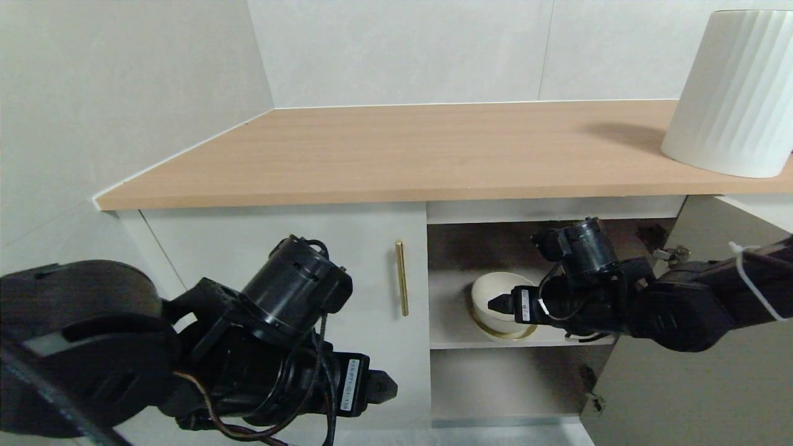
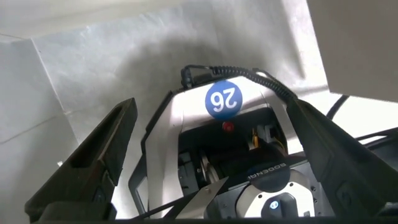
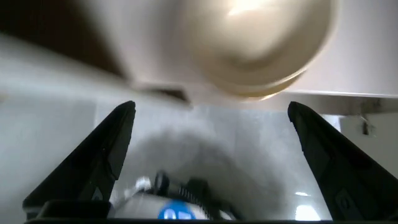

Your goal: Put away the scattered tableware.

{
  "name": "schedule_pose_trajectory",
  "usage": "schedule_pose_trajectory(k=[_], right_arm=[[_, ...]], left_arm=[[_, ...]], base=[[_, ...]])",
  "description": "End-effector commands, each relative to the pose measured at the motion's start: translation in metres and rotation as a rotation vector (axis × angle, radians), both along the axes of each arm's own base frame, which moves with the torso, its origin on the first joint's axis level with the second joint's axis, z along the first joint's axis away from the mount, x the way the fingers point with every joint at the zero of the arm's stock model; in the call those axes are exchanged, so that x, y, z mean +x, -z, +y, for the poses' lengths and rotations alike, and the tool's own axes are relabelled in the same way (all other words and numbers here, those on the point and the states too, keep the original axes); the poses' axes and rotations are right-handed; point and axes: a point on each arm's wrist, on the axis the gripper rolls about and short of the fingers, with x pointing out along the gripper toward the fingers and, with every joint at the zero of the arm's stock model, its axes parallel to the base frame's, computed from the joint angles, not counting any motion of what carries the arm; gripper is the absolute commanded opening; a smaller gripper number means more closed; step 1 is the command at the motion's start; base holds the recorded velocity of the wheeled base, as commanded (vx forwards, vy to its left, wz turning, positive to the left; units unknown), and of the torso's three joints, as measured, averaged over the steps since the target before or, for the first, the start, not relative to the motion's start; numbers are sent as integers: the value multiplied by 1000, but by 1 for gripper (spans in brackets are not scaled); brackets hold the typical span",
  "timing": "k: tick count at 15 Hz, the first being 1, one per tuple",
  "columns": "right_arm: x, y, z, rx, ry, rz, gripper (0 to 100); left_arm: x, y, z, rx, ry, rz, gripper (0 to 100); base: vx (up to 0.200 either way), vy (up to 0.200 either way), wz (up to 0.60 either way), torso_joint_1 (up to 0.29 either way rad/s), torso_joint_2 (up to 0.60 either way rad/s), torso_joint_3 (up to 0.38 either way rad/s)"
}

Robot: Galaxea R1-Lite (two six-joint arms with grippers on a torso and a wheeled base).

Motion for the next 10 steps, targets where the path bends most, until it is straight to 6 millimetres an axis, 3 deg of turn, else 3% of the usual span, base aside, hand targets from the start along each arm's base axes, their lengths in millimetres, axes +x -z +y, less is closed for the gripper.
schedule_pose_trajectory(k=[1, 3, 4, 7, 10], right_arm=[[-37, -33, -12, 10, -101, -57, 100], [-80, -68, -28, -13, -153, -40, 100], [-91, -78, -34, -15, -153, -35, 100], [-122, -99, -55, 4, -134, -18, 100], [-135, -101, -66, 0, -108, 30, 100]], left_arm=[[-10, -29, 25, -38, -48, -93, 100], [-39, -62, 57, -90, -92, -198, 100], [-47, -69, 66, -97, -93, -223, 100], [-61, -74, 90, -90, -129, -268, 100], [-62, -73, 95, -84, -157, -279, 100]], base=[[0, 0, 0, 0, 0, 0], [0, 0, 0, 0, 0, 0], [0, 0, 0, 0, 0, 0], [0, 0, 0, 0, 0, 0], [0, 0, 0, 0, 0, 0]])
